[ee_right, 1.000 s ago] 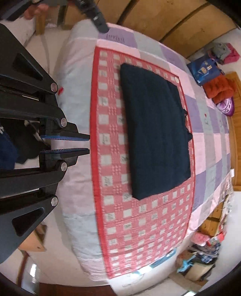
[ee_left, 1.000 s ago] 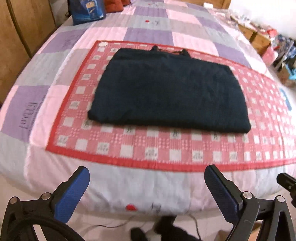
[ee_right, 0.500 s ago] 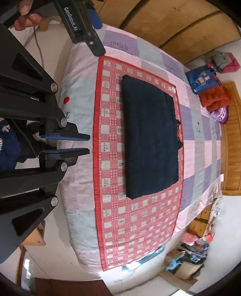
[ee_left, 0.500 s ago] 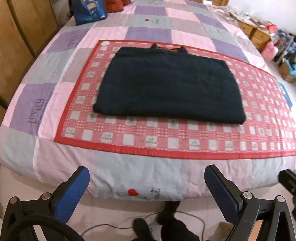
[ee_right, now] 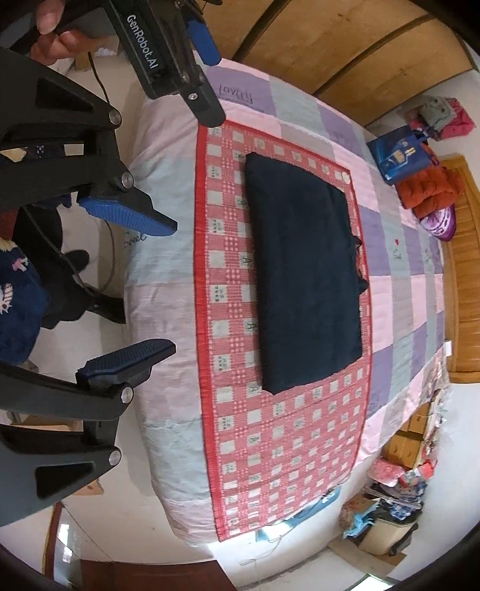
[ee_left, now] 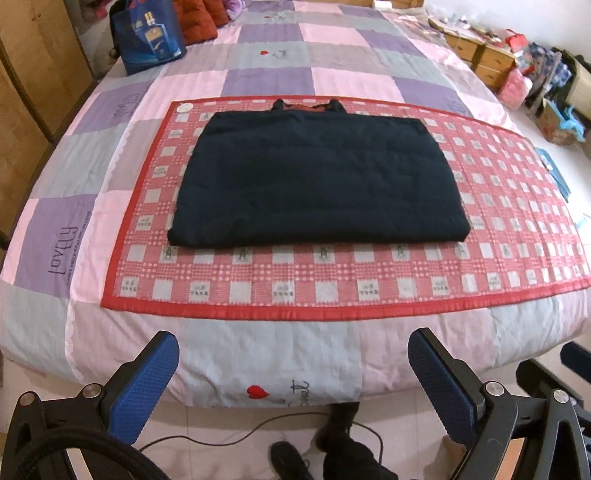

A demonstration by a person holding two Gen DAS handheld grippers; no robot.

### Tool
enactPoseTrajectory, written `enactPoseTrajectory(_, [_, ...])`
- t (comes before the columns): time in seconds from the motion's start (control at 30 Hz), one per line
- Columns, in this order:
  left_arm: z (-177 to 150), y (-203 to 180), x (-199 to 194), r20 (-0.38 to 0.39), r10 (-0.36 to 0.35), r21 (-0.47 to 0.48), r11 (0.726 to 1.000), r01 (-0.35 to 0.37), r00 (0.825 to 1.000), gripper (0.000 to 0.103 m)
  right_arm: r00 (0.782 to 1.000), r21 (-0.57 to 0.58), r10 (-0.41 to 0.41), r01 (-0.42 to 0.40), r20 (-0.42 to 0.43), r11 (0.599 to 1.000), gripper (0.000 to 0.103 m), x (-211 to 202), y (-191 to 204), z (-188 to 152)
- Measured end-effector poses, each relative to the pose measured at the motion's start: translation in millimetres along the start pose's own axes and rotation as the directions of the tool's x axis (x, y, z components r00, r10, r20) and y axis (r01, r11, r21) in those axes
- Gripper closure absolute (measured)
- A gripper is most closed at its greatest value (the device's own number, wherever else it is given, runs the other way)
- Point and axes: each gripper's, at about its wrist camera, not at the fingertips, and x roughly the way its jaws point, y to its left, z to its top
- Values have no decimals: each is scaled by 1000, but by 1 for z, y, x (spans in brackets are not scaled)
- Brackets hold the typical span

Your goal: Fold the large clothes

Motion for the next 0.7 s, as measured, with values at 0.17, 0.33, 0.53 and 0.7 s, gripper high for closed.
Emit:
enactPoseTrajectory(0.17, [0,-5,2,-5,5,12,1000,-5,1000,1,1000,20,-7,7,-7,1000,41,1,-4,-3])
enactPoseTrajectory(0.33, [0,-10,4,-11,2,23,1000,-2,1000,1,1000,34,-10,10,-20,999,41,3,-9,-5])
enactPoseTrajectory(0.53, [1,-16,4,-16,0,30,1000,1,1000,1,1000,50,-4,5,-30,999,41,4,-16,-5])
enactPoseTrajectory(0.7, [2,-21,5,-19,-2,36,999,3,1000,1,999,51,-1,3,-33,999,41,4,-20,-3])
